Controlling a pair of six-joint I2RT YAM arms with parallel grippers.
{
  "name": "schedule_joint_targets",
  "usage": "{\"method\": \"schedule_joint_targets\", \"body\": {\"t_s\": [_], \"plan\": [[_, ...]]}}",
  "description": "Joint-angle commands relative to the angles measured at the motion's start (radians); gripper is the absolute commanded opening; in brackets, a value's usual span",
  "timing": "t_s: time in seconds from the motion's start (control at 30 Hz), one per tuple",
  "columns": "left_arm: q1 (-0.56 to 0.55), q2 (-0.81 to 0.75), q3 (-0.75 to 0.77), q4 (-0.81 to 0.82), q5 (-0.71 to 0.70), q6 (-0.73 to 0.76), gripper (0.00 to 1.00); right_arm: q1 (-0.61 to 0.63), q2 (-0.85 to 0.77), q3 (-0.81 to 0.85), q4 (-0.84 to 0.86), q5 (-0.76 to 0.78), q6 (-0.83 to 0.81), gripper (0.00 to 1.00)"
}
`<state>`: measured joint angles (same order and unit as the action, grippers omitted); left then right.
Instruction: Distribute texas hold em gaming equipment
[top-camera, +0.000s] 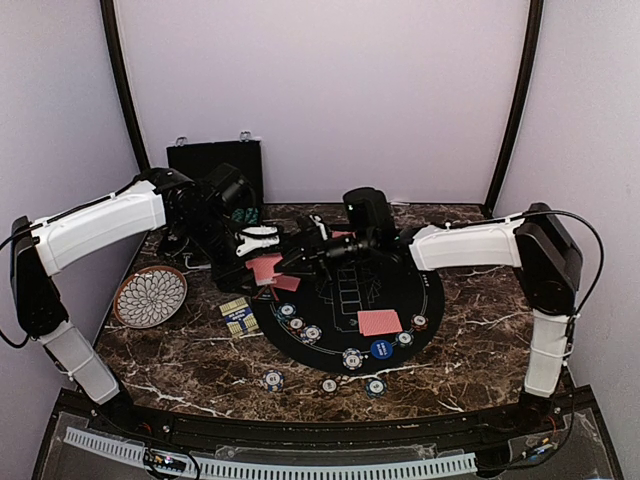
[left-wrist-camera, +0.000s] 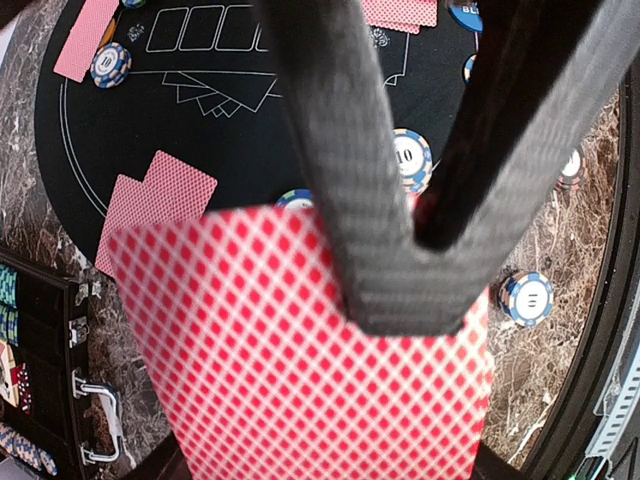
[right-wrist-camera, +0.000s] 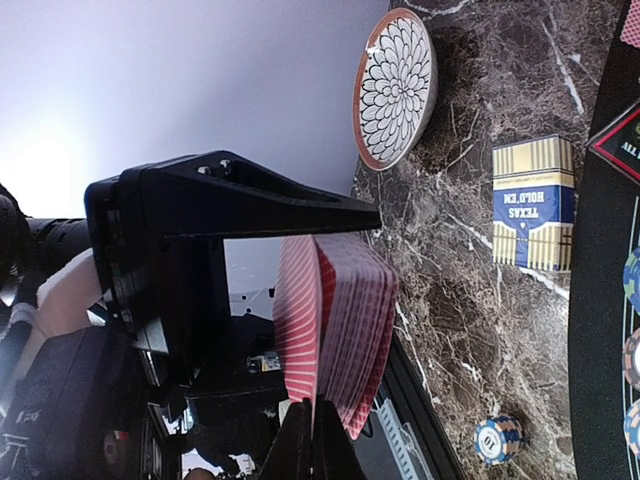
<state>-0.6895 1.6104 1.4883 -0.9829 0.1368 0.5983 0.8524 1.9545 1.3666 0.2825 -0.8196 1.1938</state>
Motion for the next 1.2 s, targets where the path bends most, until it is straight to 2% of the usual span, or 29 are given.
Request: {"method": "schedule_joint_targets", "body": {"t_s": [0.0,0.23,0.53,0.67,0.83,1.17], "plan": [[0.004,-0.047,-0.018,-0.016,-0.005,0.001,0.0,-0.049,-0.097,-0.023,-0.081,0.032,-0.077,0.0],[0.005,-0.045,-0.018,-0.018,-0.019,-0.003,0.0,-0.119,-0.196,-0.046,-0.272,0.069,-0.208,0.0],[0.01,-0.049,-0.019,-0.024,-0.037,-0.003,0.0,-0.23,-0.293,-0.03,-0.629,0.183,-0.421,0.0],[0.011,-0.053,-0.031,-0.026,-0.036,-0.009,0.0,-0.252,-0.282,0.064,-0.865,0.344,-0.563,0.0],[0.011,-0.059,-0.034,-0.028,-0.03,-0.01,0.0,-0.253,-0.222,0.222,-1.087,0.631,-0.678,0.0],[0.011,-0.067,-0.043,-0.024,-0.024,-0.008,0.0,-0.201,-0.067,0.435,-1.331,1.177,-0.755,0.0]]}}
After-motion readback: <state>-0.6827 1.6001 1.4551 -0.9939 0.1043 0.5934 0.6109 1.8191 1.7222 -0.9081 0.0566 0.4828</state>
